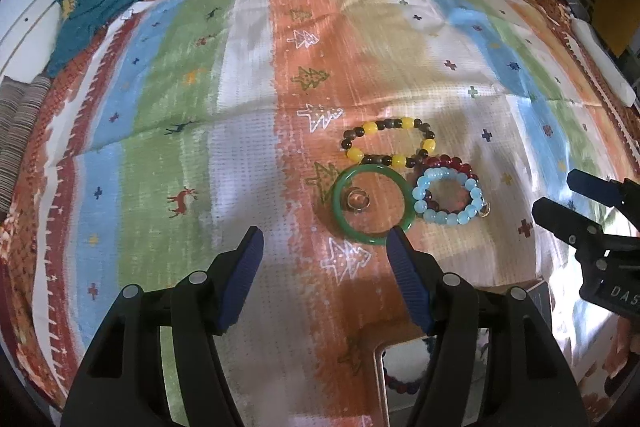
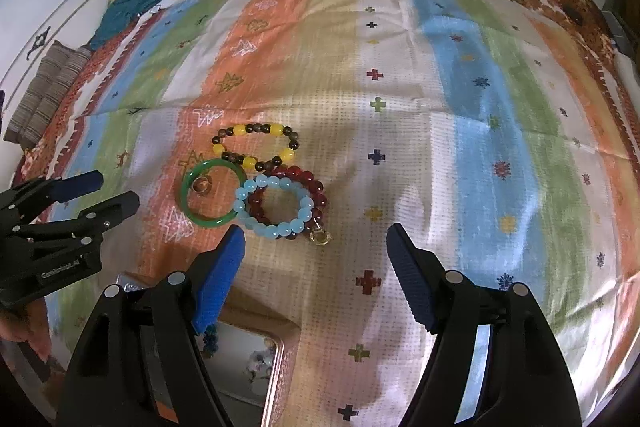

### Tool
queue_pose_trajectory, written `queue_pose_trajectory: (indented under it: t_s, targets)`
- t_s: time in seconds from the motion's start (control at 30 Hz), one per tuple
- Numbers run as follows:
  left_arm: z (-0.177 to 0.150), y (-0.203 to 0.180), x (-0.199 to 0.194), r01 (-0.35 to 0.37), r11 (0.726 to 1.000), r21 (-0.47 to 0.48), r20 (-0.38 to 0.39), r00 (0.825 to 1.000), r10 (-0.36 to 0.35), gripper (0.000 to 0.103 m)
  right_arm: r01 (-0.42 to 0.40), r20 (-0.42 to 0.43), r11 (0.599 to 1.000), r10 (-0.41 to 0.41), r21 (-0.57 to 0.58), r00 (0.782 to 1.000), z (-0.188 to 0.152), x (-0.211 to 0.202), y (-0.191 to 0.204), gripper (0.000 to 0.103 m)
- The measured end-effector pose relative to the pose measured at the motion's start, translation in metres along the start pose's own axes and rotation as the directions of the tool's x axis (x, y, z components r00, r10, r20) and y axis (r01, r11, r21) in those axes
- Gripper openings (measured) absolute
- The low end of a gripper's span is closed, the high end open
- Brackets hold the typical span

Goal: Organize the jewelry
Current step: 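Move both open grippers back toward the remaining bracelets, then grasp the light blue bead bracelet with the right gripper while the left grasps the green bangle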

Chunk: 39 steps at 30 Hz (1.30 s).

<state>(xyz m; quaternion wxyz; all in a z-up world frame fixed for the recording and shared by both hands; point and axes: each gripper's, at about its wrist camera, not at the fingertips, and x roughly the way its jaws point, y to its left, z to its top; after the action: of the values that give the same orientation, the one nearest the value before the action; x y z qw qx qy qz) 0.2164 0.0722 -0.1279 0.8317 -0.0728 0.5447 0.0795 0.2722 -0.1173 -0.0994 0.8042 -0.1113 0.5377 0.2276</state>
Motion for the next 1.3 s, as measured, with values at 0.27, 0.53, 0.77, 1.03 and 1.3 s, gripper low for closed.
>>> queue_pose_trajectory:
  t_s: [0.27,0.53,0.77,1.03,1.3]
  targets:
    - [0.006,0.000,0.022,0.006,1.000,0.004,-0.040,0.999,-0.005,0.064,0.008,-0.030,1.000,-0.008,-0.002,1.000,0.006,0.016,0.000,0.073]
    - [0.012,0.000,0.040,0.007,1.000,0.010,-0.070,0.997,-0.006,0.061,0.012,-0.062,1.000,-0.012,-0.001,0.998,0.010,0.033,0.001,0.073]
    - [0.012,-0.001,0.057,0.005,1.000,0.017,-0.110,0.994,-0.003,0.061,0.028,-0.084,1.000,-0.029,-0.012,0.996,0.015,0.049,0.004,0.073]
    - [0.013,-0.005,0.069,-0.010,0.999,0.045,-0.123,0.992,0.015,0.057,0.033,-0.106,0.999,-0.033,0.000,0.994,0.017,0.065,0.001,0.067]
    - [0.015,-0.008,0.078,-0.003,0.998,0.063,-0.139,0.990,0.012,0.049,0.031,-0.129,1.000,-0.031,0.002,0.991,0.018,0.077,0.001,0.059]
